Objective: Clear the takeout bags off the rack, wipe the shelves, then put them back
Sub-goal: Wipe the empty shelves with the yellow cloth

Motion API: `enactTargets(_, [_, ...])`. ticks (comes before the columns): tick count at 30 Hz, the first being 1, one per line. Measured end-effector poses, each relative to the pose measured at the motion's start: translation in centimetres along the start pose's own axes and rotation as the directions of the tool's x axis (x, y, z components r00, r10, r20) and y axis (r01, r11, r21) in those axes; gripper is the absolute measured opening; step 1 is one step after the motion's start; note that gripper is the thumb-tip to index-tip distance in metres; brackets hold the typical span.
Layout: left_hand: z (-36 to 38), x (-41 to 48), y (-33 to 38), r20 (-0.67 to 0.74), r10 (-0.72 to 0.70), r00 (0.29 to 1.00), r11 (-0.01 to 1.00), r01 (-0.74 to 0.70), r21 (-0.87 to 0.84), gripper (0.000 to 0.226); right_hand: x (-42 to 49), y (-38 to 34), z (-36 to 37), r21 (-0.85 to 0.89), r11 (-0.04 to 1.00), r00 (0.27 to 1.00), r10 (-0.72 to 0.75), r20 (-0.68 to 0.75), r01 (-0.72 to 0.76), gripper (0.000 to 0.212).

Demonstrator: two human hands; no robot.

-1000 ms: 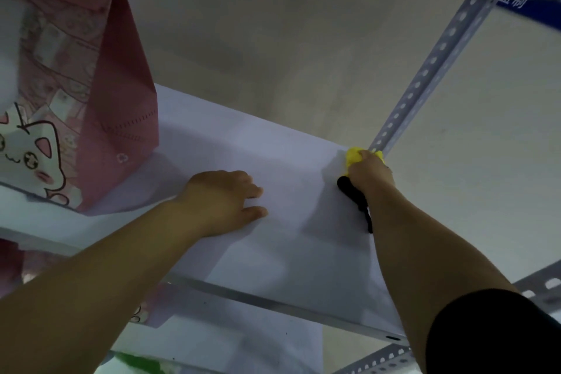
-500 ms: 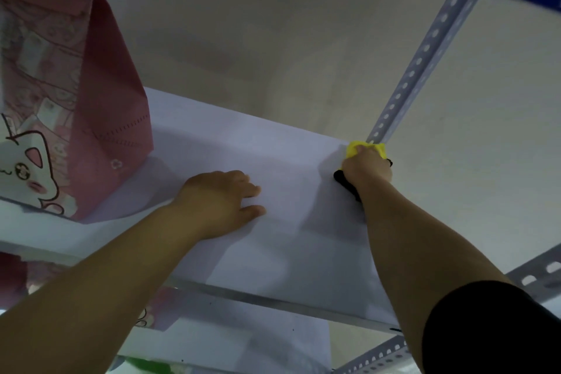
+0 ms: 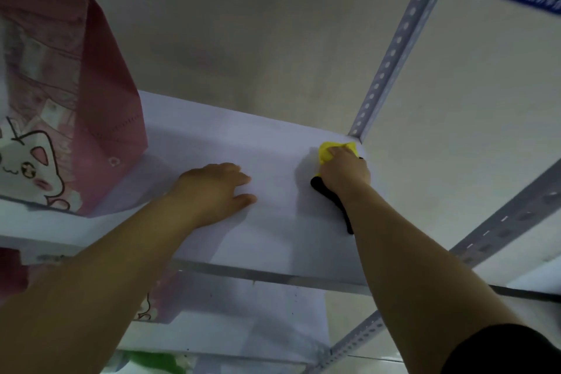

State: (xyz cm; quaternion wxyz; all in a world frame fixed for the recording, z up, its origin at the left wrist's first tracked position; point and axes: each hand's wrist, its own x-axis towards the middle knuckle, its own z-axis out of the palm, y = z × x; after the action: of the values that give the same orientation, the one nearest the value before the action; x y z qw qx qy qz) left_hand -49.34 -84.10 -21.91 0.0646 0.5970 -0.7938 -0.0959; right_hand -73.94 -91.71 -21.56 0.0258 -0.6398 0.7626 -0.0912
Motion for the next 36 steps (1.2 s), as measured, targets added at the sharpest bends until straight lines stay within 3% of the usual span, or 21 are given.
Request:
enactTargets(4, [-0.5,-1.4,-0.7,-0.041,0.003,0.999,1.0,-0.002,0.03,0.052,-4.3,-2.2,0.5,0.146,0.93,0.941,-0.337,-0.031,0.338,0.03])
enactTargets(7, [-0.6,-3.2,-1.4,-0.091,0.013,0.996,1.0,-0.014,-0.008,0.046,-7.7,-0.8,0.3,0.3,0.867,0.915,-0.4,-0.06,0.399,0.043])
enactTargets(10, [-0.6,-5.3,-2.2,-0.102,0.039,0.994,0.998,-0.045,-0.054,0.04,-9.3,1.8,0.0,0.26,0.906,0.942,-0.331,-0.055,0.333,0.048])
enactTargets(14, [-0.6,-8.1,-2.8,-0.137,0.069,0.988,0.994,-0.08,-0.078,0.035,-10.9,2.7,0.0,0.134,0.991,0.999,-0.01,0.036,0.005,0.058])
enactTargets(17, [-0.7,-10.1,-3.2,-0.158,0.094,0.983,0.992,-0.106,-0.065,0.031,-12.3,1.1,-0.3,0.071,0.996,0.998,0.056,0.035,-0.058,0.057])
enactTargets(25, [-1.0,-14.0,-4.5,-0.188,0.155,0.97,0.987,-0.161,-0.014,0.03,-19.8,-5.1,0.2,0.122,0.97,0.973,-0.196,-0.126,0.211,0.044])
enactTargets(29, [-0.8,-16.2,-5.0,-0.223,0.231,0.947,0.973,-0.228,0.039,0.028,-23.3,-6.0,0.2,0.202,0.954,0.968,-0.188,-0.164,0.219,0.044])
enactTargets(36, [1.0,-19.7,-5.3,-0.34,0.302,0.891,0.935,-0.347,-0.076,0.022,-31.3,-4.8,1.7,0.315,0.913,0.944,-0.172,-0.283,0.26,0.047])
